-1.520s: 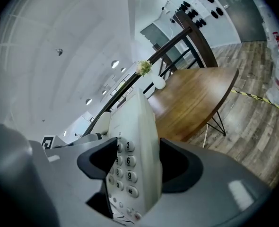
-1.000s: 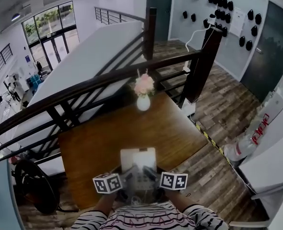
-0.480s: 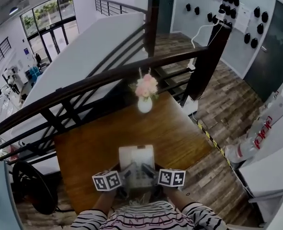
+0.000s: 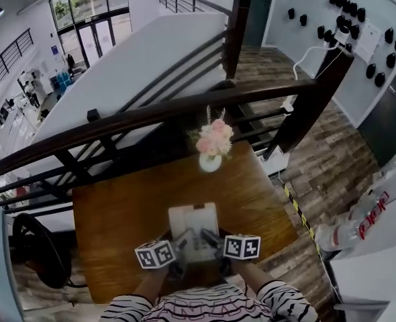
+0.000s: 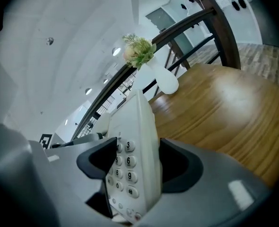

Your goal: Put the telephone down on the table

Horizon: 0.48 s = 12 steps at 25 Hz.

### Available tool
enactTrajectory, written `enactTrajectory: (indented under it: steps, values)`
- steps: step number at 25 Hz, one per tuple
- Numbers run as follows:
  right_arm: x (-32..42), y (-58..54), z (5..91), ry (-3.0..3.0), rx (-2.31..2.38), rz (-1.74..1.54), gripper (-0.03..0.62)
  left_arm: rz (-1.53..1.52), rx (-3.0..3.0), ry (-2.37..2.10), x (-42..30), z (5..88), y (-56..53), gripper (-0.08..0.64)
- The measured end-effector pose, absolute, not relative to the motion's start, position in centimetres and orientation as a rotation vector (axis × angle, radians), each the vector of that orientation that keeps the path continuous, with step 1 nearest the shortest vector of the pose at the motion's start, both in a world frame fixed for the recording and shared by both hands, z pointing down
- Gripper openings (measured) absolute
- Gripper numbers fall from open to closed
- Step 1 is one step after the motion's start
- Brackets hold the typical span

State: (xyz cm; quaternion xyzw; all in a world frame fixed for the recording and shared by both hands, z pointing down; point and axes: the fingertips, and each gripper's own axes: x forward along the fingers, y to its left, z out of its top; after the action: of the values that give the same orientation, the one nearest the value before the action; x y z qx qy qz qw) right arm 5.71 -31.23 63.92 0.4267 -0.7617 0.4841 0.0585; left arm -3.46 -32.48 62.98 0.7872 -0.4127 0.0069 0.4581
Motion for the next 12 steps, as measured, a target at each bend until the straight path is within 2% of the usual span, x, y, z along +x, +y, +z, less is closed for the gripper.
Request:
enactTrajectory:
  steps: [12]
  values:
    - [7.2, -42.3, 68.4, -2.315, 1.077, 1.441, 0.281, -0.027, 1.823, -1.177, -2.1, 67.6, -42.7, 0.374]
